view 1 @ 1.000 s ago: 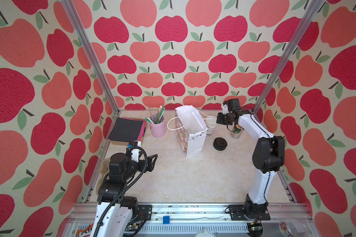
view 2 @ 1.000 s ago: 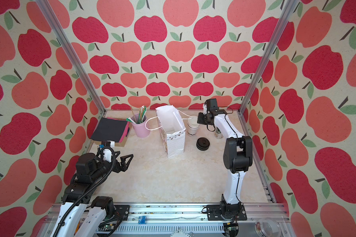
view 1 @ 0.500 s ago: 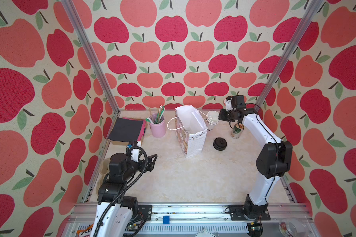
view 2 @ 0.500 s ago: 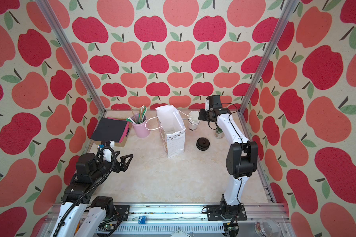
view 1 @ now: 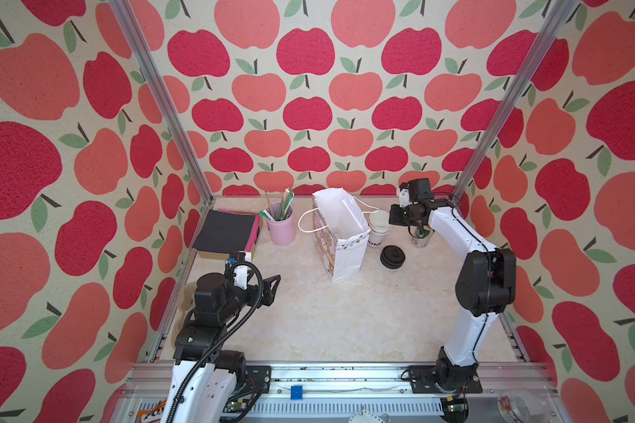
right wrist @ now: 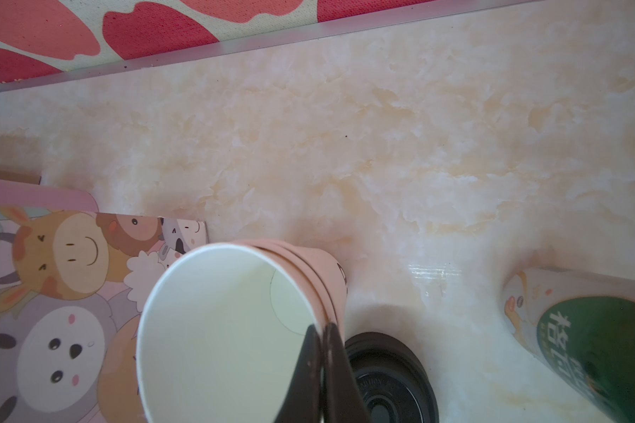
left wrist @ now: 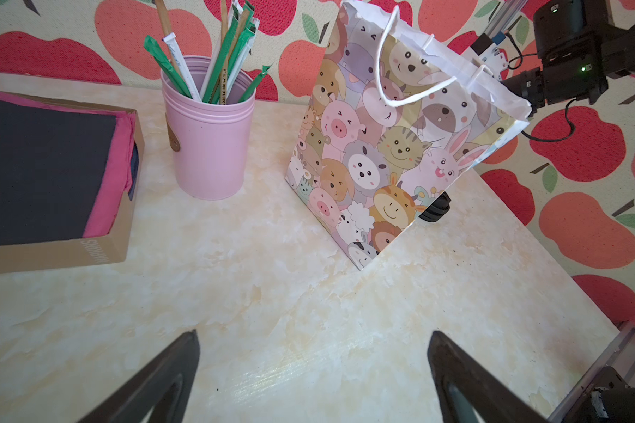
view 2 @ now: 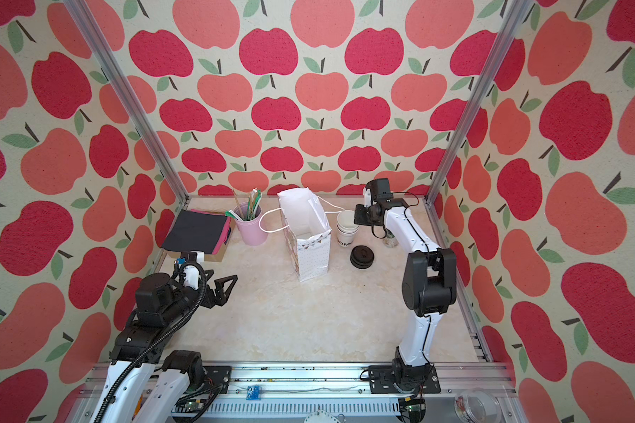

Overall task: Pack the takeout coffee
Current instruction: 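Grip the rim of the white cup stack with the right gripper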

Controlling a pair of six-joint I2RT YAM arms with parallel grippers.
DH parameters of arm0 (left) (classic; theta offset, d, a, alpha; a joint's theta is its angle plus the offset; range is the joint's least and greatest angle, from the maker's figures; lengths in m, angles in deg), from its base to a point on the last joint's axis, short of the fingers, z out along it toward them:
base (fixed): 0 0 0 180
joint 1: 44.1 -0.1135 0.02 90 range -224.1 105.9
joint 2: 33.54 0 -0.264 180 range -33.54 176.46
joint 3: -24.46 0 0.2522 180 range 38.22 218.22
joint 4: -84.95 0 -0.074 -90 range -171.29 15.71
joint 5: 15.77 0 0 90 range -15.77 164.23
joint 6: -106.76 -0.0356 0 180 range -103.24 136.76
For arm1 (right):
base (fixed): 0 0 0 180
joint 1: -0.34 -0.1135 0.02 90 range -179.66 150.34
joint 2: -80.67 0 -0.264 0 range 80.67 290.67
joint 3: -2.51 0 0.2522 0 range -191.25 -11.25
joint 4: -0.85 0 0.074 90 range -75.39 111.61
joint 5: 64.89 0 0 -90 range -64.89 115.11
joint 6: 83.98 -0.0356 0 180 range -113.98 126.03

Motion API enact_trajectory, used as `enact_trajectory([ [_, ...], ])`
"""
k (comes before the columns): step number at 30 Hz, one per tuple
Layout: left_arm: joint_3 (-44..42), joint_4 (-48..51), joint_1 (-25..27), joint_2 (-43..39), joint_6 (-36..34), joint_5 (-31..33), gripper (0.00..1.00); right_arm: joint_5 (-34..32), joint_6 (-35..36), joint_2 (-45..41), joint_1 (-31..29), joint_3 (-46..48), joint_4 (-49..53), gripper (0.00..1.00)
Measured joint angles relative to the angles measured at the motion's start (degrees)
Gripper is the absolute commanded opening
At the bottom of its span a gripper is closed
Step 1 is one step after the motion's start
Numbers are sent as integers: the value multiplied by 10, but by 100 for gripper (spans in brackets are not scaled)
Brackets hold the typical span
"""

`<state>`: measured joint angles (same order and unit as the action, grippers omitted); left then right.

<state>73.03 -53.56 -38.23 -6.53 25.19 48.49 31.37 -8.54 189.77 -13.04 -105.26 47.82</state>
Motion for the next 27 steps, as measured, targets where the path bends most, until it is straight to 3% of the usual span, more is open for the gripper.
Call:
enact_trajectory([
  [12, 0, 0, -3, 1, 0, 0, 99, -16, 37, 3, 0, 0, 16, 47],
  [21, 0, 0, -4, 1, 0, 0, 99, -43, 128, -62, -20, 17, 10, 54],
  [27, 0, 0, -6, 1, 0, 3, 99, -13, 199, -106, -70, 40, -14, 56],
])
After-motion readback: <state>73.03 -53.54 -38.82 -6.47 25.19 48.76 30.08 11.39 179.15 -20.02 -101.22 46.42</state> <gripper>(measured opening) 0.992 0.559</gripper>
